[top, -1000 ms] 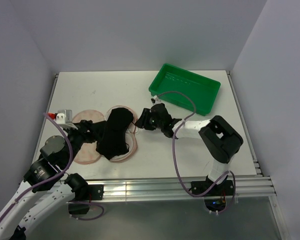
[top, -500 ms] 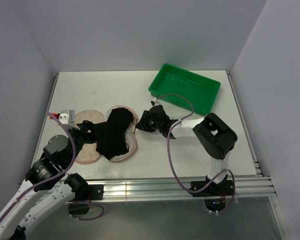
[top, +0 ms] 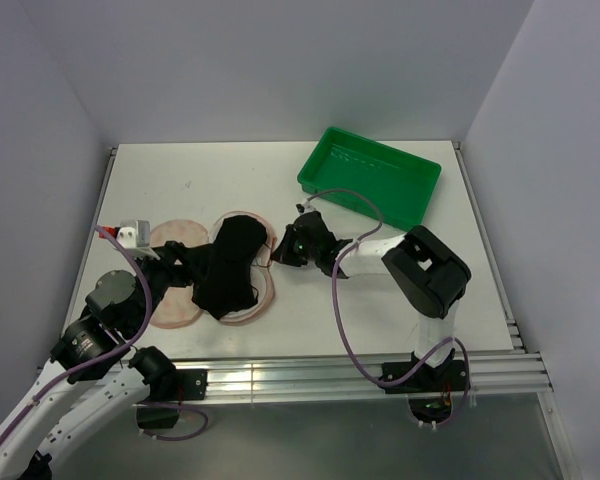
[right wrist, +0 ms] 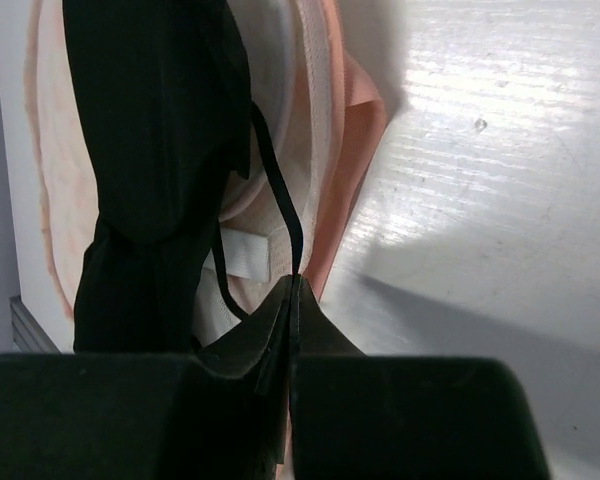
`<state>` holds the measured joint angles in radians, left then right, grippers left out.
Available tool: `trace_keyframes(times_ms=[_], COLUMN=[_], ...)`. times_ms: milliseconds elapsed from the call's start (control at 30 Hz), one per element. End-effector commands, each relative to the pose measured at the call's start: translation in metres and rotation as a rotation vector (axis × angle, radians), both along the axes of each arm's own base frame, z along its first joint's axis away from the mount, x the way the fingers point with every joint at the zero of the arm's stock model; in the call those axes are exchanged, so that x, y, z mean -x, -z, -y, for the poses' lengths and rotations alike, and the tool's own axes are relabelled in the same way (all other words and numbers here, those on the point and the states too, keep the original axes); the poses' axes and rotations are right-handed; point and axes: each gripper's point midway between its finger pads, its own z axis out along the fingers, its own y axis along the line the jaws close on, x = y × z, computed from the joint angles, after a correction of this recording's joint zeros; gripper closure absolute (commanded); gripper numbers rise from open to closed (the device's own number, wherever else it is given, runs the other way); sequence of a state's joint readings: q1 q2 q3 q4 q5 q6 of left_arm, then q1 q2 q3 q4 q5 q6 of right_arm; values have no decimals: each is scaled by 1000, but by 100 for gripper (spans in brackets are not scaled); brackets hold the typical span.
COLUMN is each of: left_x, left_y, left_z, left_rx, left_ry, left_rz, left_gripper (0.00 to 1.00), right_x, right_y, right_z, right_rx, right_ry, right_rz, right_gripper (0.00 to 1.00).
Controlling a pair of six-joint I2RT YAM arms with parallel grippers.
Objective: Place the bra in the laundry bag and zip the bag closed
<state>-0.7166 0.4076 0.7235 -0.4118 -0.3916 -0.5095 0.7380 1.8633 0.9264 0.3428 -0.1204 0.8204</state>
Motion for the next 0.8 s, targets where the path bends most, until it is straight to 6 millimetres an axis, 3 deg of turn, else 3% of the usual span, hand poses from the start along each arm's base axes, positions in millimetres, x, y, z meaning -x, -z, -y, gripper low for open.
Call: trace_keyframes(times_ms=[0,267,500,767], left_x=[-2,-1,-1,-2], left_y=[-7,-7,-7,-5], left_z=[-3,-2,-3,0], left_rx=[9,8,11,11], left_ry=[-16,-9,-13,-4], left_rz=[31,30,29,20], left_gripper=[20,20,20,19], right_x=[0,10,12,7], right_y=[-24,-43,-19,-4], right_z=[-16,-34,-43,-32], right_rx=[-45,-115,-58,28], right_ry=[-31,-87,-98,-58], right_rz=[39,40,10,24], right_gripper=[100,100,100,98])
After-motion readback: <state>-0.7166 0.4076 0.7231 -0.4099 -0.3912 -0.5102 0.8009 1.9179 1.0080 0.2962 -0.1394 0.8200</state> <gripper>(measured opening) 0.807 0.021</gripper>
